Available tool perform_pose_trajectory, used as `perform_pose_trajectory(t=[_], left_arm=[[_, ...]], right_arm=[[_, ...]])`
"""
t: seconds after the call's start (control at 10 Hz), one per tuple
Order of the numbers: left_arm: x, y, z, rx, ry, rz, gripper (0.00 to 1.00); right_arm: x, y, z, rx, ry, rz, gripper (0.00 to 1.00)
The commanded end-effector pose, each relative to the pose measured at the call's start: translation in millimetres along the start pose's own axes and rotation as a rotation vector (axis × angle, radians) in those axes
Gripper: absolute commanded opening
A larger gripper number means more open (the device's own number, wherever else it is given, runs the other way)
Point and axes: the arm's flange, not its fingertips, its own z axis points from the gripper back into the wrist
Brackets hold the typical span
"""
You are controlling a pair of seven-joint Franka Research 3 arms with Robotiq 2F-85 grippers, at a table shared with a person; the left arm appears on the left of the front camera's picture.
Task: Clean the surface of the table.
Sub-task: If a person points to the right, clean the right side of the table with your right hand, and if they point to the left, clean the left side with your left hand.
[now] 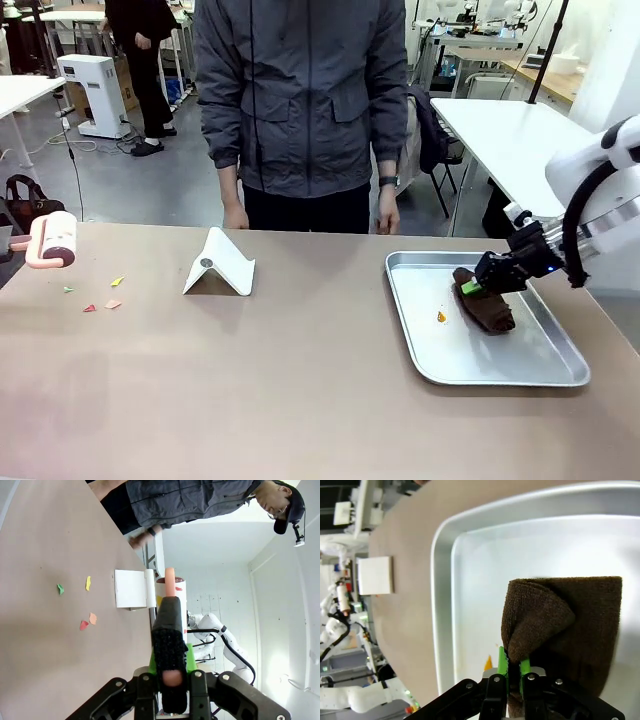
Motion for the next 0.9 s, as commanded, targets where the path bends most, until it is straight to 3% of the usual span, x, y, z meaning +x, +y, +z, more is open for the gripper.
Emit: perform_pose_trajectory(t=[0.0,0.5,0.8], left_arm=[[-4.5,-4.6,-0.2,0.0,0.002,-0.003,0.0],[-4.5,-4.6,-0.2,0.0,0.002,-0.003,0.0],[-4.5,-4.6,-0.2,0.0,0.002,-0.003,0.0]], right_arm=[[1.5,2.5,-13.7,0.073,0.013,0.037,0.1],[-19.5,24.8,-47.0,0.165,0.213,0.112,0.1],[-38.0,28.3,-45.8,0.074,0.275,0.271,0.1]])
